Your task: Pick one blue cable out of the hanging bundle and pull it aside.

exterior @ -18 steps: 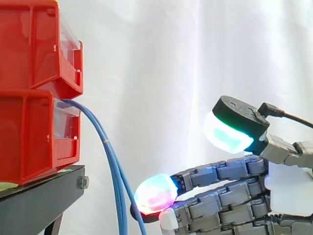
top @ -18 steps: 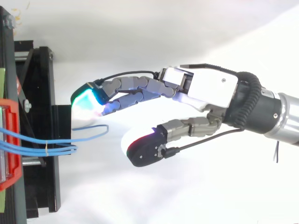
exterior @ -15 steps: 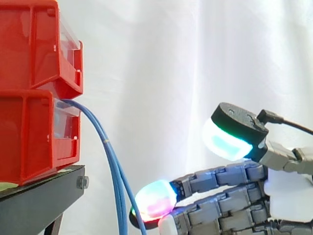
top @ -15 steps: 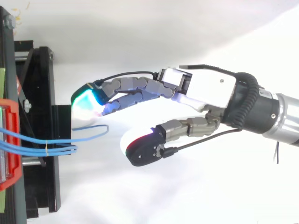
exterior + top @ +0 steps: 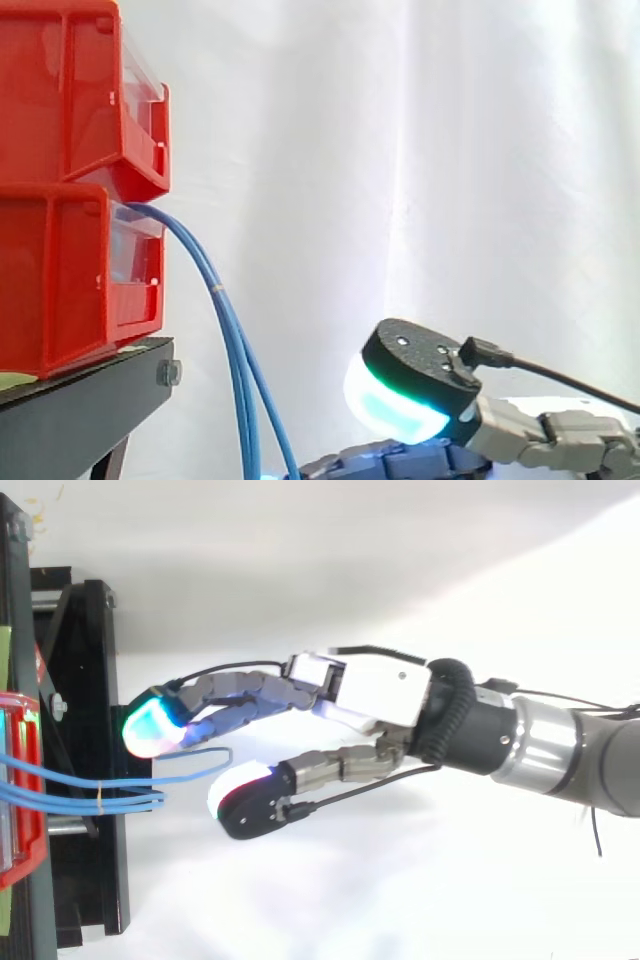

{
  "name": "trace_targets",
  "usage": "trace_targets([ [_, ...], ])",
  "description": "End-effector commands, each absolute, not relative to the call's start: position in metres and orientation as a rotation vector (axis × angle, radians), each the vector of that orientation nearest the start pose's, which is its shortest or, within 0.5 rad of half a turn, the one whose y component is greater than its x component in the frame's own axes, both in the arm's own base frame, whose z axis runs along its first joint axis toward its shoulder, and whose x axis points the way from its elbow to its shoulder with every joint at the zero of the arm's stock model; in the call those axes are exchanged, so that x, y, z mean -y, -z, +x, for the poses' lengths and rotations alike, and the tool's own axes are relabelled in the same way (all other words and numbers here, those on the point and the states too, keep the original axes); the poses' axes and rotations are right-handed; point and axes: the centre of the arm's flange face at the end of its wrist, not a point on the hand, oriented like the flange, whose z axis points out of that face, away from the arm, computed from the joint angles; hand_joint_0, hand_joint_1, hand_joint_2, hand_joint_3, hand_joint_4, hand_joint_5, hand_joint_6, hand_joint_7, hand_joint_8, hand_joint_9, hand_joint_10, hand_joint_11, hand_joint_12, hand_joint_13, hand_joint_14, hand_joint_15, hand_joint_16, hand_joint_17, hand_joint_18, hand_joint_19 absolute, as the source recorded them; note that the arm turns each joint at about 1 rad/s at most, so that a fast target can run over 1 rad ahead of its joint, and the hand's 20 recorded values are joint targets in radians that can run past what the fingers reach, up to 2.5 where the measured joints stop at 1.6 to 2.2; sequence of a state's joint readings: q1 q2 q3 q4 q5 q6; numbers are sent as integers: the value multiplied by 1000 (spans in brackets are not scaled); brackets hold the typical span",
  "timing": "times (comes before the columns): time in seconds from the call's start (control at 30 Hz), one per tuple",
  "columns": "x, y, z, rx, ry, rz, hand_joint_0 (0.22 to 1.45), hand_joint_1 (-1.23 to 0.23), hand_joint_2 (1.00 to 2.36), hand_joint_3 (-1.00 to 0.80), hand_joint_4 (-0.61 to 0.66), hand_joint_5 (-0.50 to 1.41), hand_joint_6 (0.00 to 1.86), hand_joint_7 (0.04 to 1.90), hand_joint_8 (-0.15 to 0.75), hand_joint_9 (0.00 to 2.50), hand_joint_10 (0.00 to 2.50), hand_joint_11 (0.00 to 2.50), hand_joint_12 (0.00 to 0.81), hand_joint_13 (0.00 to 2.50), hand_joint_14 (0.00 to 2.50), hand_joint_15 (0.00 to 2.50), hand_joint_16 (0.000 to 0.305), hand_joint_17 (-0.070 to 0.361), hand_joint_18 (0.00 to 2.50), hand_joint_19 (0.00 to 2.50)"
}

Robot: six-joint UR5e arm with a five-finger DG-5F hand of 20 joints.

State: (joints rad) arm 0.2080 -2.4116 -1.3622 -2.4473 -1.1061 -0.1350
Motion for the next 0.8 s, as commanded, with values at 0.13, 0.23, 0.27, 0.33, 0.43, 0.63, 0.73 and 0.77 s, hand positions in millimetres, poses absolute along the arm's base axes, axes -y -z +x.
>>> trace_targets([
  [0.13,11,-100,776,-1074,-1009,1181,496,-544,1000,-500,262,-154,502,756,269,498,0,0,351,280,5,113,53,120,154,264],
  [0.23,5,-90,784,-1071,-1074,1191,498,-542,1000,-500,268,-151,502,771,268,499,0,0,351,288,4,116,53,120,155,271],
  [0.27,5,-91,784,-1065,-1082,1196,497,-542,1000,-500,275,-149,502,775,269,501,0,0,351,288,4,116,53,120,158,271],
  [0.33,4,-92,784,-1064,-1087,1199,497,-542,1000,-500,277,-148,502,779,269,504,0,0,352,291,5,120,53,120,161,278],
  [0.43,5,-92,784,-1065,-1088,1198,498,-540,1000,-500,283,-143,502,795,269,508,0,0,353,294,4,118,53,119,170,280],
  [0.63,9,-92,784,-1059,-1087,1203,501,-535,1000,-500,303,-130,503,842,273,531,0,0,352,310,5,133,52,118,186,292],
  [0.73,12,-93,784,-1052,-1097,1218,504,-532,1000,-500,307,-122,503,888,274,551,0,0,352,331,5,140,52,117,200,302],
  [0.77,13,-93,783,-1049,-1102,1229,507,-530,1000,-500,308,-119,503,905,276,559,0,0,353,338,5,145,52,117,211,303],
])
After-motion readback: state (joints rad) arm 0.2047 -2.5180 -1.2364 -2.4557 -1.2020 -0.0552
